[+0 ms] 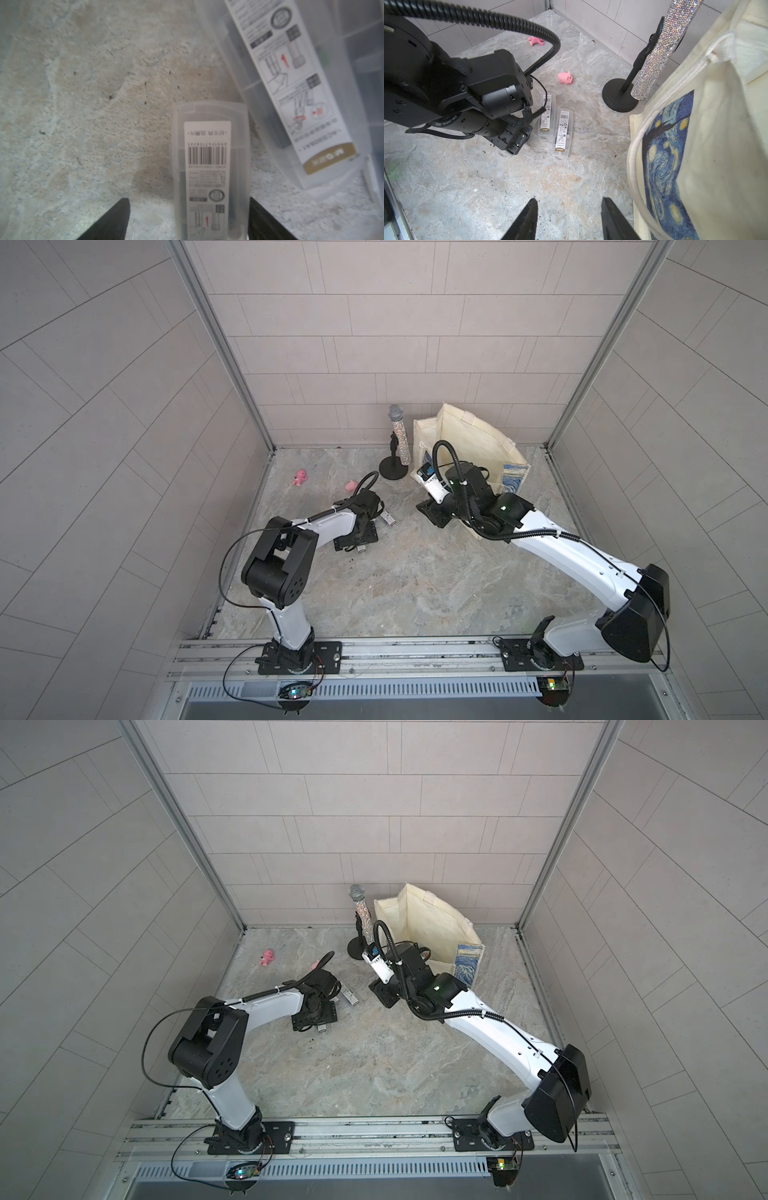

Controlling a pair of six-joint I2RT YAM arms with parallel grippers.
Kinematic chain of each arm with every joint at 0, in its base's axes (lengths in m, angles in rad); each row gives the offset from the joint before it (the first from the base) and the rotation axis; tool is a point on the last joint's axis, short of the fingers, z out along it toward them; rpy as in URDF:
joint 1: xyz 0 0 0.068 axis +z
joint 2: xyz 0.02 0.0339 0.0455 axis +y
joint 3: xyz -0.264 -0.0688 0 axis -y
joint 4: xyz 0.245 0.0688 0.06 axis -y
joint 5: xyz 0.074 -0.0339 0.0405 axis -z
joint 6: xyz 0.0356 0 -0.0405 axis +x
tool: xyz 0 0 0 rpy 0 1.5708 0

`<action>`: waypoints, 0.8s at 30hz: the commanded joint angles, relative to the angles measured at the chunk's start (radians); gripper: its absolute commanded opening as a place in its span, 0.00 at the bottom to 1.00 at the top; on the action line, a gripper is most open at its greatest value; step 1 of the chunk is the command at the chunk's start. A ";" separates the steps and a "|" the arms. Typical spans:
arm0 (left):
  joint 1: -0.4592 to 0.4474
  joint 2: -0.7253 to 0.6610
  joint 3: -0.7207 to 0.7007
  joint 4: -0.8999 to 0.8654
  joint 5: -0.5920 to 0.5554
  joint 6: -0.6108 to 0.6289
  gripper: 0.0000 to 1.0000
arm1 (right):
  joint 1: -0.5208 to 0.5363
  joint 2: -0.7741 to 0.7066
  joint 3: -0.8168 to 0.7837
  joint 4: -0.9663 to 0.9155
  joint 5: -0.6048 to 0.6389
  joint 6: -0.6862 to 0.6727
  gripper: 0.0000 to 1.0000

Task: Put the compass set into the canvas bag
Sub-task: Pick up the compass set at the center of the board.

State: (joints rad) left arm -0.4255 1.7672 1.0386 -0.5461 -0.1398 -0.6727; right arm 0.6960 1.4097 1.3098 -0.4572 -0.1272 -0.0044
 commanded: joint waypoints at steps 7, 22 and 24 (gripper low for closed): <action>0.014 0.037 0.054 0.021 -0.011 0.009 0.74 | 0.007 0.003 0.026 -0.017 -0.001 -0.020 0.51; 0.034 -0.050 -0.016 0.076 -0.011 -0.027 0.55 | 0.007 0.009 0.028 -0.029 0.010 -0.023 0.51; 0.037 -0.071 -0.029 0.085 -0.006 -0.037 0.52 | 0.007 0.008 0.028 -0.027 0.012 -0.025 0.51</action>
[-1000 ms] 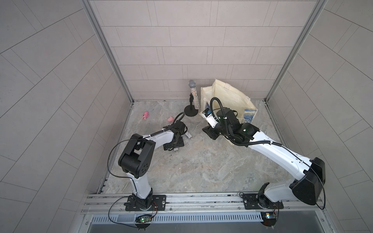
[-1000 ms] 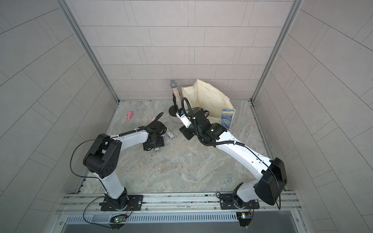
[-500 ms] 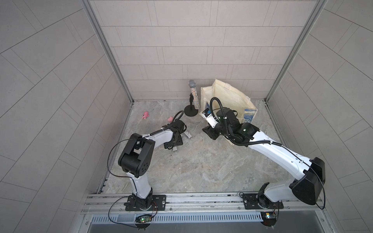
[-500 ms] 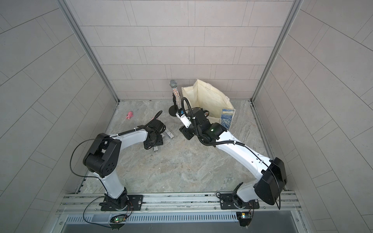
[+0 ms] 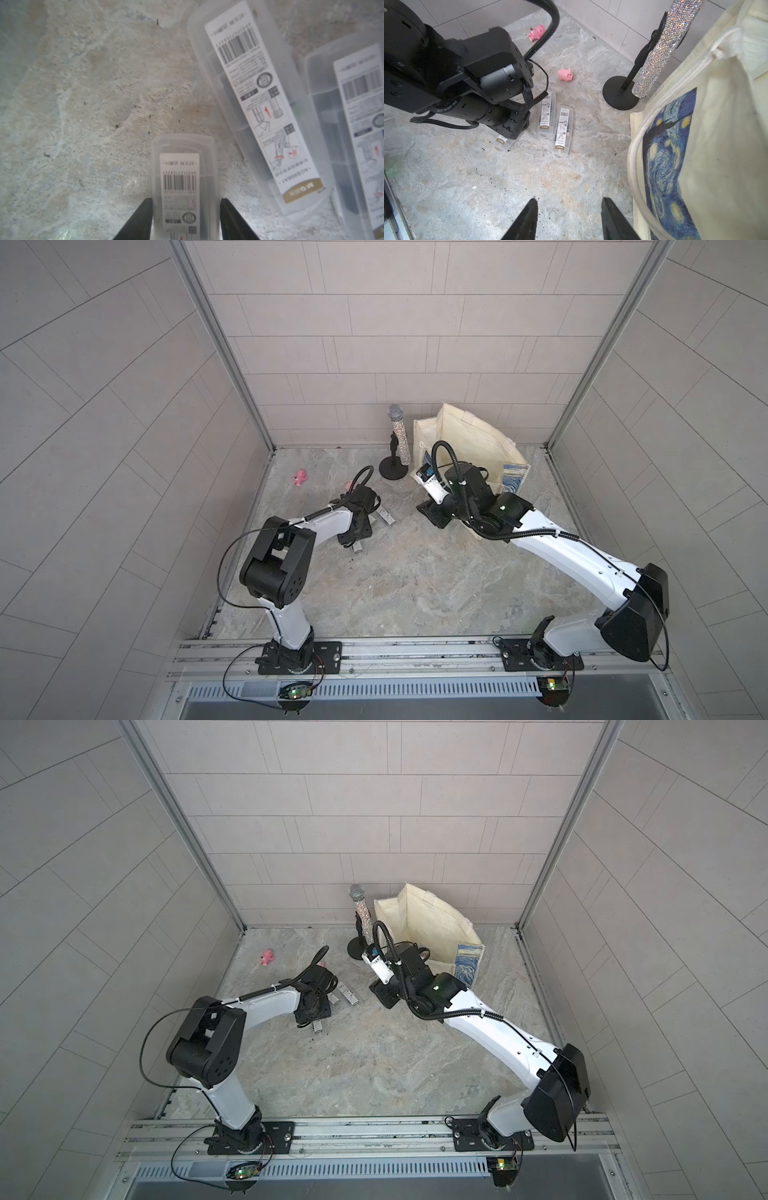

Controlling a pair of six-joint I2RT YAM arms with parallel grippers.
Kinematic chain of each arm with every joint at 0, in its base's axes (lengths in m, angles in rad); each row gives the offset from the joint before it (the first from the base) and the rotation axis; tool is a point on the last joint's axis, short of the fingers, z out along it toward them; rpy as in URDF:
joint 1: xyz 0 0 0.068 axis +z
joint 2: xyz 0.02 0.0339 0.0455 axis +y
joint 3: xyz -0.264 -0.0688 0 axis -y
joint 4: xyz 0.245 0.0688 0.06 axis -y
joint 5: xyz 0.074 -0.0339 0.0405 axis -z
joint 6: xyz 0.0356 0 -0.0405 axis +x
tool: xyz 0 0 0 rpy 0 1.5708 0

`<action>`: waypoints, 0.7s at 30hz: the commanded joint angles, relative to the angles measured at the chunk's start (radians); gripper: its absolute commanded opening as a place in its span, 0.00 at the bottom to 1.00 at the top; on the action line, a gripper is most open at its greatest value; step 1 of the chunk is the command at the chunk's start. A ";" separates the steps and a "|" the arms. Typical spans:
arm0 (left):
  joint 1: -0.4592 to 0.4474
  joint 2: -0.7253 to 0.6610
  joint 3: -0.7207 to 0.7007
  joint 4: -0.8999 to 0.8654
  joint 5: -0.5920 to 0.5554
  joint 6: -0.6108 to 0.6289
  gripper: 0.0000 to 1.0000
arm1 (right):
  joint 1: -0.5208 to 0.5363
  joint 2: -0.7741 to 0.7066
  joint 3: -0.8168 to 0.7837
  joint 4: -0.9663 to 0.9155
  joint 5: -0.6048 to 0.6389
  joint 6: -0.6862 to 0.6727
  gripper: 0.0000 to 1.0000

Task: Put the compass set into the canvas bag
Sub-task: Pick up the compass set at the center of the board.

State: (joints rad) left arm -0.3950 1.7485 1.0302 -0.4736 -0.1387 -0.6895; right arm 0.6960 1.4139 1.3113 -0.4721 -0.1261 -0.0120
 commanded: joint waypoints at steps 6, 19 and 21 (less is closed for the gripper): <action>0.010 -0.114 -0.036 0.023 0.026 -0.021 0.48 | 0.008 0.007 0.025 -0.011 0.004 -0.015 0.51; 0.051 -0.295 -0.141 0.139 0.147 -0.110 0.40 | 0.007 0.026 0.035 -0.021 -0.009 0.000 0.52; 0.053 -0.348 -0.147 0.167 0.178 -0.125 0.39 | 0.007 0.027 0.041 -0.024 -0.019 0.006 0.52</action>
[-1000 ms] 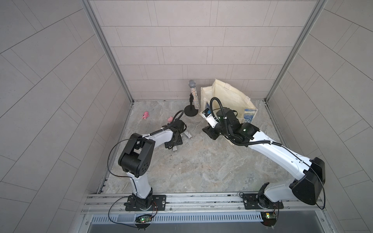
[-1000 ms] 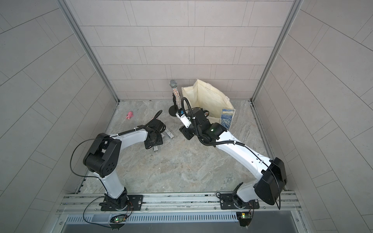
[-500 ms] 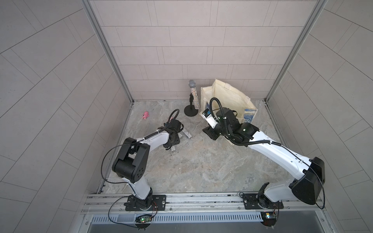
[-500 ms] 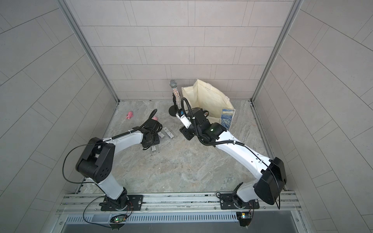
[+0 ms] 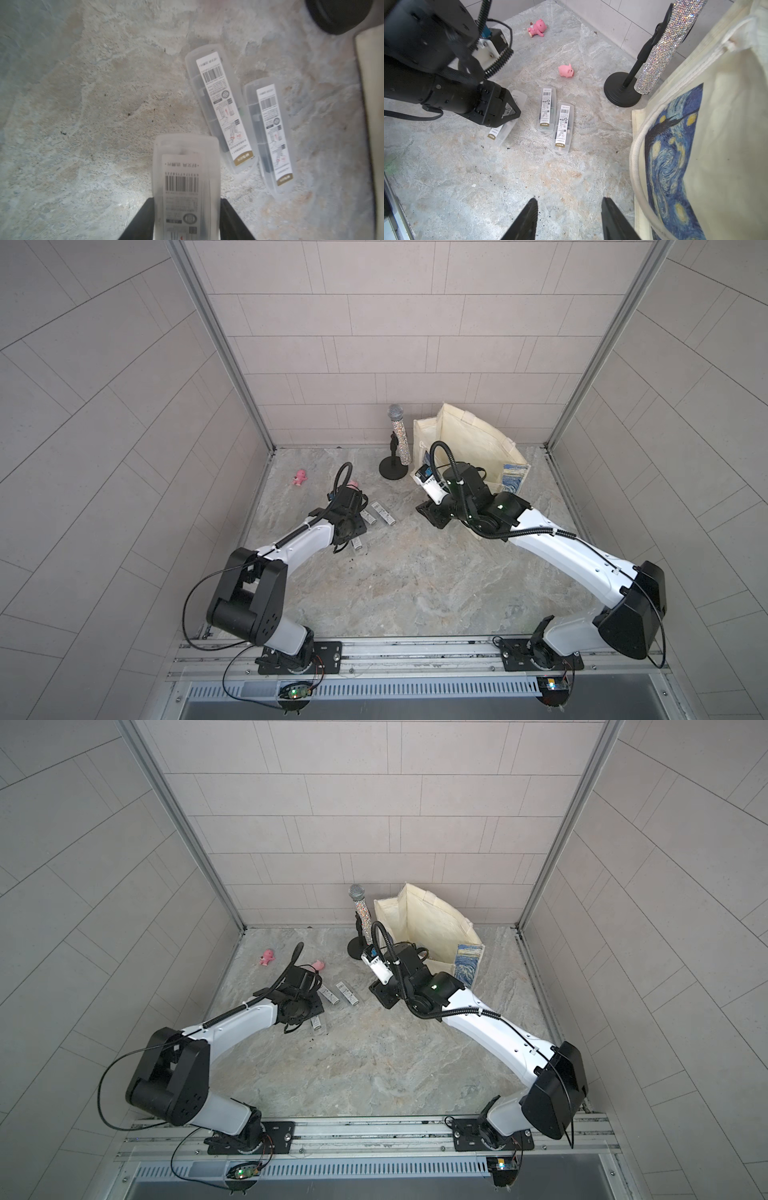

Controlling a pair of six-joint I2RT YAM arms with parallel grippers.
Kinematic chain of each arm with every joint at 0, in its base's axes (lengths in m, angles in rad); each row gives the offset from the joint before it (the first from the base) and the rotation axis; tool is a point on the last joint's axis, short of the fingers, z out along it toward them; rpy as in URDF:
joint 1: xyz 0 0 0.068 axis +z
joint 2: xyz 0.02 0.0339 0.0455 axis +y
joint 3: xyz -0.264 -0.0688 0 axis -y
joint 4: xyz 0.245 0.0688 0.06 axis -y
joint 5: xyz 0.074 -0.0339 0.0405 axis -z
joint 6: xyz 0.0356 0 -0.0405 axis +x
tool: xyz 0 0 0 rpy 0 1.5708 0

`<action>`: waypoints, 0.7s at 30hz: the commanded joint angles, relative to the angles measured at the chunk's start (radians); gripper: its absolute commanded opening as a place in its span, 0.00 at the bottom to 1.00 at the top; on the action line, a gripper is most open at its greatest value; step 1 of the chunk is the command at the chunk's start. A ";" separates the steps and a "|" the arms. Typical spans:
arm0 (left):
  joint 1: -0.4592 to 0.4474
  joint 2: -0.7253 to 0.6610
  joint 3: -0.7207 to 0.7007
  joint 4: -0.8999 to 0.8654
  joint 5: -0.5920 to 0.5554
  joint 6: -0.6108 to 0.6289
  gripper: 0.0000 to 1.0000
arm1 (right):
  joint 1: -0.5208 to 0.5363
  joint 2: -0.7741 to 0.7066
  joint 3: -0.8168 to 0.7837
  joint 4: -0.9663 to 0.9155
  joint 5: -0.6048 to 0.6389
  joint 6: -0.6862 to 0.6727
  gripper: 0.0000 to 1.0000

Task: Put the compass set into the canvas bag
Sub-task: Pick up the compass set at the center of the board, then place the compass set in the canvas bag.

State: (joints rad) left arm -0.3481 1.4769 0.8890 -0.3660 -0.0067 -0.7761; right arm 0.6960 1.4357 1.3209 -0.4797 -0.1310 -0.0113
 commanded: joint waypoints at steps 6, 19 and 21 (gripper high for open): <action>0.006 -0.209 -0.016 0.121 0.097 -0.097 0.37 | 0.008 0.012 0.036 0.002 -0.057 0.041 0.52; -0.012 -0.320 -0.016 0.350 0.273 -0.354 0.35 | 0.082 0.127 0.151 0.049 -0.170 0.168 0.58; -0.015 -0.333 -0.016 0.370 0.285 -0.373 0.35 | 0.089 0.148 0.172 0.055 -0.185 0.187 0.59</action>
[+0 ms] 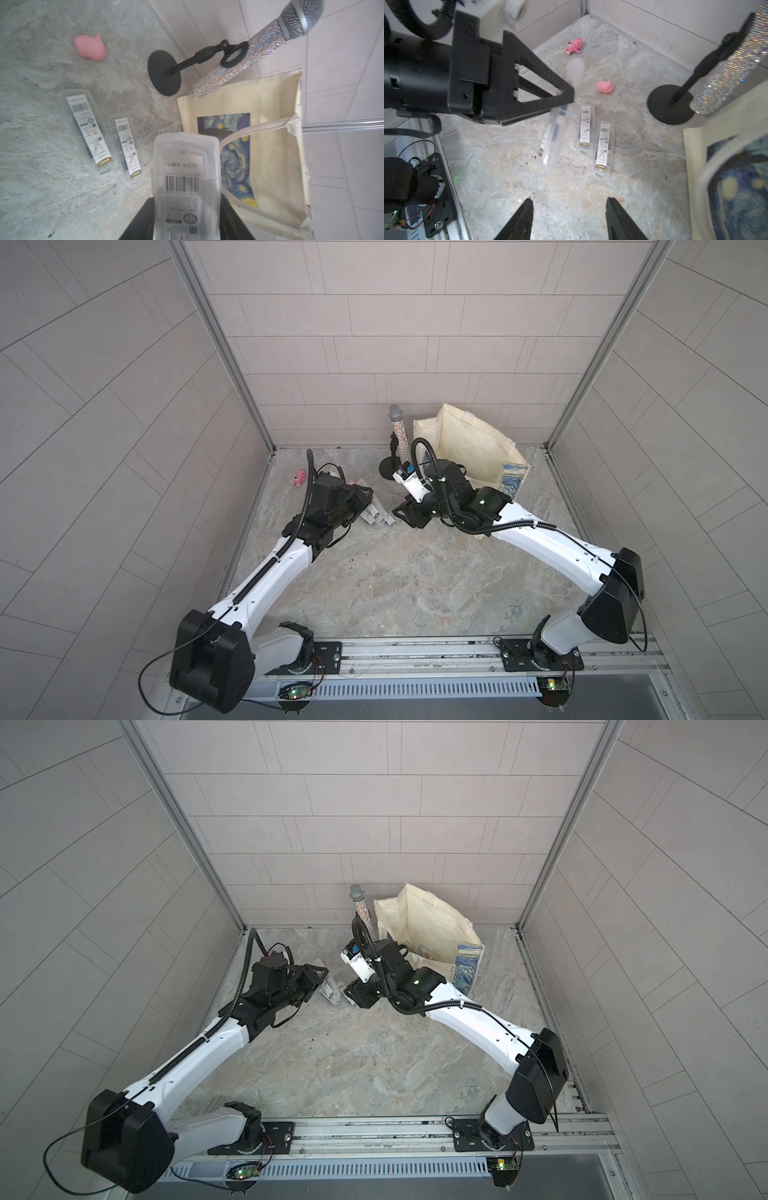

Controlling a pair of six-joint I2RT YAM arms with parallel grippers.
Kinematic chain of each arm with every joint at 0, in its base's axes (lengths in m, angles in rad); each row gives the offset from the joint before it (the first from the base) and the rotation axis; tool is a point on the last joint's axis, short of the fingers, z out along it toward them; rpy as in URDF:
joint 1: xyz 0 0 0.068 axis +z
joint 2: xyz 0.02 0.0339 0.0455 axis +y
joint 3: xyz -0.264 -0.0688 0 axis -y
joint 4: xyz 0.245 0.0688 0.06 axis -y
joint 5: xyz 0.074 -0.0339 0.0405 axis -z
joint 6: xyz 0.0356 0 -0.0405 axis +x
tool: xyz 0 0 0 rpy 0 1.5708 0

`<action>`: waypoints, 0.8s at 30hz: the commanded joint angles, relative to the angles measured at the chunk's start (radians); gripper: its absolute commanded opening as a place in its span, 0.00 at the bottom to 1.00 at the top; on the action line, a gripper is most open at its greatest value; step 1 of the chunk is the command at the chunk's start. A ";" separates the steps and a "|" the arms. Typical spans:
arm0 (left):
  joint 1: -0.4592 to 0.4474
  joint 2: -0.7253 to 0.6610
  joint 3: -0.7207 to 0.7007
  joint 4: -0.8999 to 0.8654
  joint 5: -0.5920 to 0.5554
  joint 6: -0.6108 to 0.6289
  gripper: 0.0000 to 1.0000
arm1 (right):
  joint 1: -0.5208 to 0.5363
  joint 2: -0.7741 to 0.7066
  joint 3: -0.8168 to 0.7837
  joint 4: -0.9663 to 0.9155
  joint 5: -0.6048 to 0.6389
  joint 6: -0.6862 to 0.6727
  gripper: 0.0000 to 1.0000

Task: Put the compass set into the canvas bag
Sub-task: Place the compass set in the canvas bag.

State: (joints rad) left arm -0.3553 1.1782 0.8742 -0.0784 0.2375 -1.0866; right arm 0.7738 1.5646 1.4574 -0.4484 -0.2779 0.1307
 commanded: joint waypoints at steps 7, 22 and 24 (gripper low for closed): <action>-0.030 -0.049 0.017 0.124 0.056 -0.095 0.34 | 0.019 0.098 0.113 0.001 -0.063 0.065 0.59; -0.038 -0.061 0.049 0.123 0.056 -0.098 0.36 | 0.018 0.148 0.222 -0.056 0.005 0.052 0.08; -0.037 -0.068 0.056 0.088 0.021 -0.086 0.56 | 0.014 0.138 0.238 -0.083 0.027 0.042 0.00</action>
State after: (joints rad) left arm -0.3885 1.1309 0.8944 0.0124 0.2722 -1.1770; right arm 0.7734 1.7241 1.6657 -0.5121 -0.2691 0.2089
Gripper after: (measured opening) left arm 0.506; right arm 0.186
